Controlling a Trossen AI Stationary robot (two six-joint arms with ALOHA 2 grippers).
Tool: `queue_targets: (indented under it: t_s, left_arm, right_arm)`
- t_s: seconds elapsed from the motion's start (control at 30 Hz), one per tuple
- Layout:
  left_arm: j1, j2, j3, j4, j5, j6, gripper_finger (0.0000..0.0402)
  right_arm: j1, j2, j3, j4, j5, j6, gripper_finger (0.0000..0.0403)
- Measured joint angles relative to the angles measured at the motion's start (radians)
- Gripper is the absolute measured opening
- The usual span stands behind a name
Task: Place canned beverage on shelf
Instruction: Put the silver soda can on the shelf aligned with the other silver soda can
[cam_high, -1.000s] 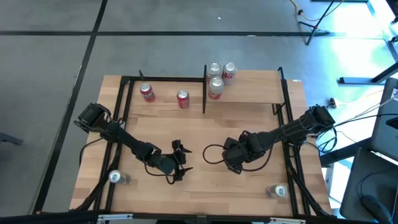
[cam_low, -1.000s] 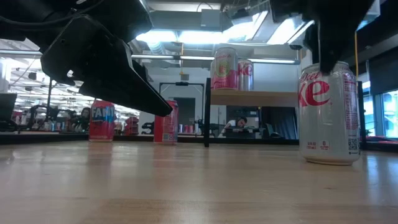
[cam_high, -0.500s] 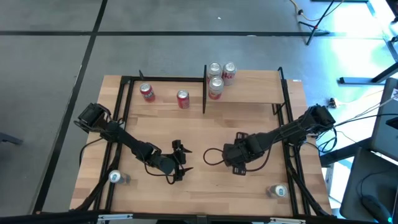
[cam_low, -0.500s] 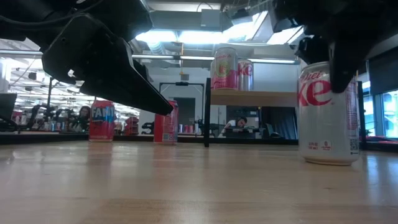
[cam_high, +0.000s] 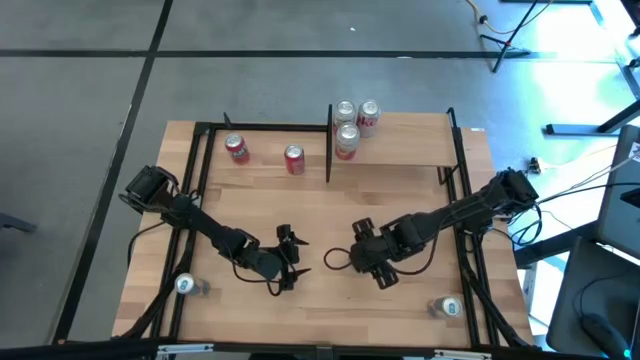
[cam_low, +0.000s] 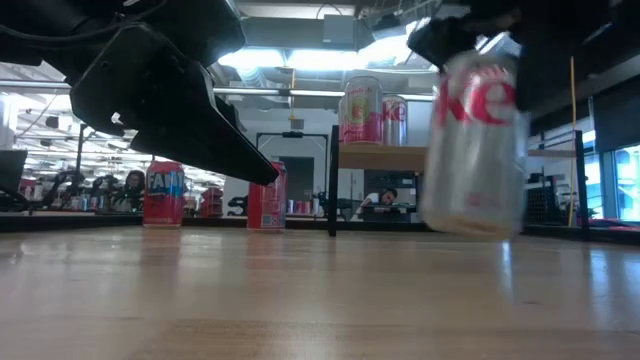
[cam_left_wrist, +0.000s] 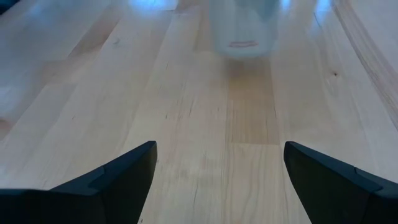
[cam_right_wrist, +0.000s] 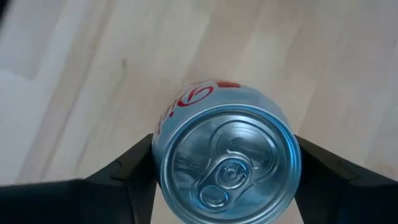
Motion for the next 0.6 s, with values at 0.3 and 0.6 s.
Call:
queue_targets:
  t_s: [0.3,0.6]
  left_arm:
    - [-0.003,0.000,0.000,0.001,0.001,-0.019,0.0346]
    - [-0.002,0.000,0.000,0.014,0.001,-0.019,0.0346]
  right_arm:
    - [0.006,0.033,0.006,-0.091,-0.023,0.000,0.0262]
    - [0.006,0.043,0.008,-0.082,0.022,0.001,0.0378]
